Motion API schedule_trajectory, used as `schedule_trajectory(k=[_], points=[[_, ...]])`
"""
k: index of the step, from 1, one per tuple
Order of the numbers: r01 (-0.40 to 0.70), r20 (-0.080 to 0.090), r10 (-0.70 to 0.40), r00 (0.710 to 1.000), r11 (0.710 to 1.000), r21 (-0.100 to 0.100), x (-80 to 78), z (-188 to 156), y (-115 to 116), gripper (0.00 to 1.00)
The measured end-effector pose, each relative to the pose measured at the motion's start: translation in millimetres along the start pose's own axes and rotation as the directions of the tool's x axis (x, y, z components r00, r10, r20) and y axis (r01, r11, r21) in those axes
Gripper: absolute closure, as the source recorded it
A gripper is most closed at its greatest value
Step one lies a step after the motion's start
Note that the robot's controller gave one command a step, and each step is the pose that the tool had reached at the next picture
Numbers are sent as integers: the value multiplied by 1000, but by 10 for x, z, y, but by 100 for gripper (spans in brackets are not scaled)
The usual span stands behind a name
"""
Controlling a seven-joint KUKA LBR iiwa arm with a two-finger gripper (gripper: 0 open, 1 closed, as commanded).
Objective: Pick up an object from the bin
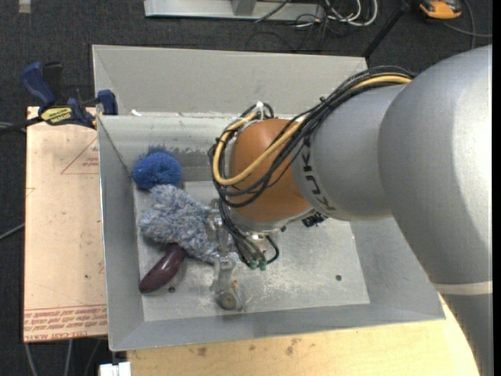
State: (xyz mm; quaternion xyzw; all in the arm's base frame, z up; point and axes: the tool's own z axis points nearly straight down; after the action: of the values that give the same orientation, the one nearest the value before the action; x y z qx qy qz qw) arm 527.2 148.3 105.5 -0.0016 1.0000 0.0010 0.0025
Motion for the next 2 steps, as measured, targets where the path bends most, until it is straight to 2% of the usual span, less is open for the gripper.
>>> schedule_trajectory(k=[1, 2], points=[[-6, -4, 6, 1000, 1000, 0, -113, -65, 10, 100], [-6, -4, 6, 1000, 1000, 0, -113, -64, 11, 100]])
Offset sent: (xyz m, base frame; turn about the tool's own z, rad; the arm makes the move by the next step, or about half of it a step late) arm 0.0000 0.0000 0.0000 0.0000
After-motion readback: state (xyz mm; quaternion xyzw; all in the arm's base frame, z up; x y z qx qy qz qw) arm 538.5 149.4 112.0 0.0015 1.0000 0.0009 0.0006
